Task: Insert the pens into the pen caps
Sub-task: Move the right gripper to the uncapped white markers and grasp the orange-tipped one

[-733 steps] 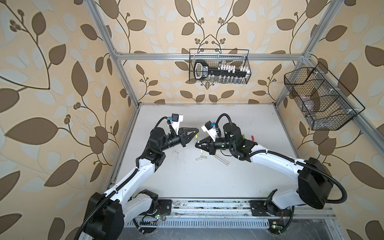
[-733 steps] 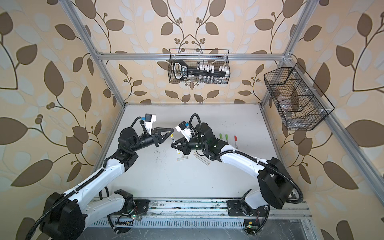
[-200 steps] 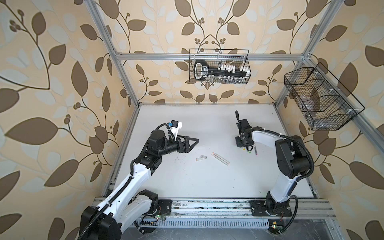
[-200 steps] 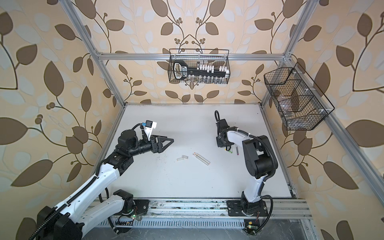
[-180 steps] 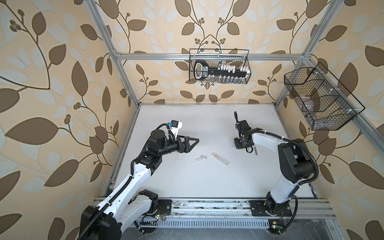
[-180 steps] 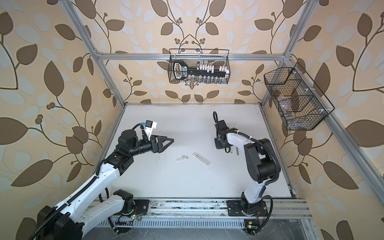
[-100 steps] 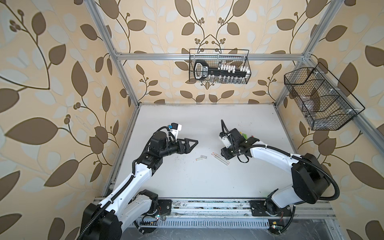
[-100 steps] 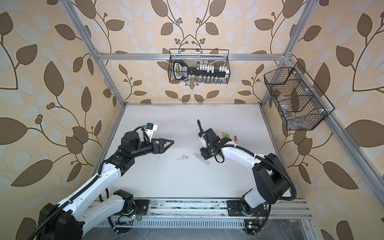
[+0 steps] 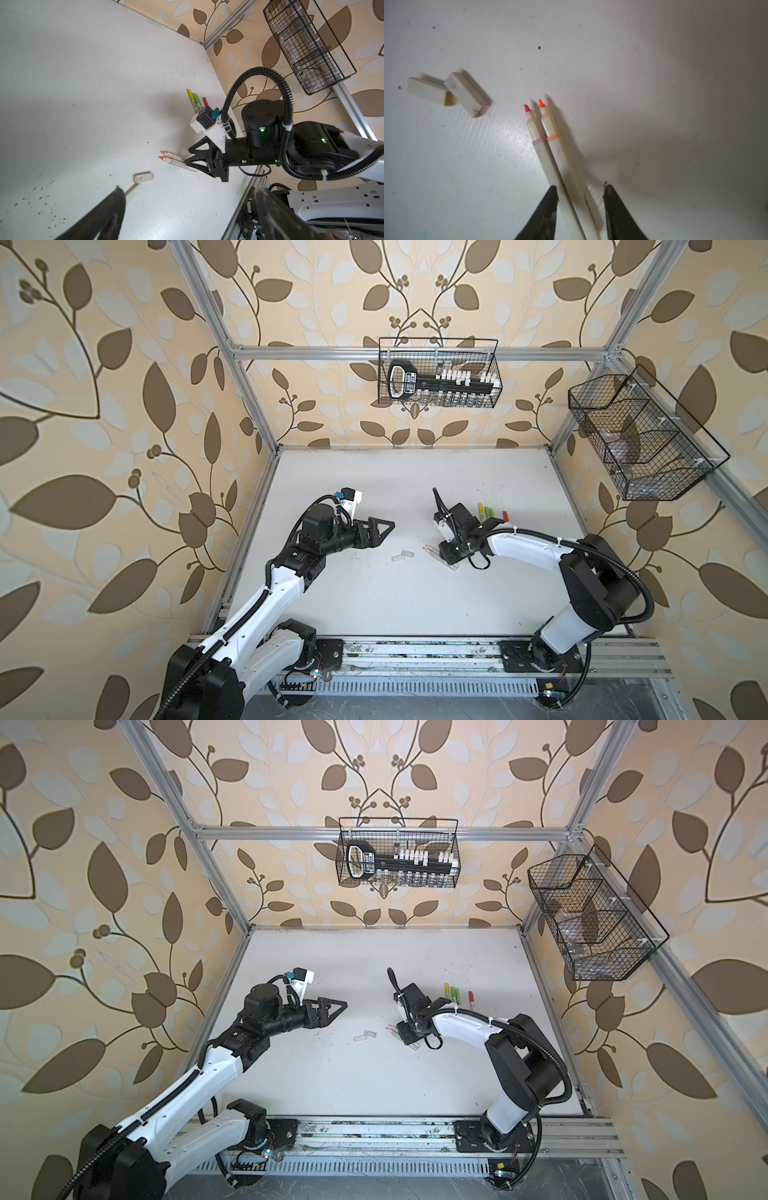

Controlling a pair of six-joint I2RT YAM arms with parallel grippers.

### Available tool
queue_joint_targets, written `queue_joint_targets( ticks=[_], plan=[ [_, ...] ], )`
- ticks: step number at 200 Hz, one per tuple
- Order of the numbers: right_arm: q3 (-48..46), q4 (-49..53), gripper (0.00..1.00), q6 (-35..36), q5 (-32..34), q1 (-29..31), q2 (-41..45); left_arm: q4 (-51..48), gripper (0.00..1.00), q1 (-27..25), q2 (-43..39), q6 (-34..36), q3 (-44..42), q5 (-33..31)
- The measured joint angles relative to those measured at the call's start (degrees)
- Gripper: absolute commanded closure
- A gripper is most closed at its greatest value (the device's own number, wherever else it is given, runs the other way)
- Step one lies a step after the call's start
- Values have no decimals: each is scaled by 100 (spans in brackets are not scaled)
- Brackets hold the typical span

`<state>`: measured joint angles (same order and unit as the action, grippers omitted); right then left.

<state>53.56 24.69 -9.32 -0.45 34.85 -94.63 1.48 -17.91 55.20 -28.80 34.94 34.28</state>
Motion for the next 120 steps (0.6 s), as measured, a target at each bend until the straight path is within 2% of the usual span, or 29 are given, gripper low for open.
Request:
queue_joint_targets(
  ticks=[120],
  plan=[
    [72,0,71,162,-7,-35,-278,-7,1,0,39,2,0,-9]
  ],
)
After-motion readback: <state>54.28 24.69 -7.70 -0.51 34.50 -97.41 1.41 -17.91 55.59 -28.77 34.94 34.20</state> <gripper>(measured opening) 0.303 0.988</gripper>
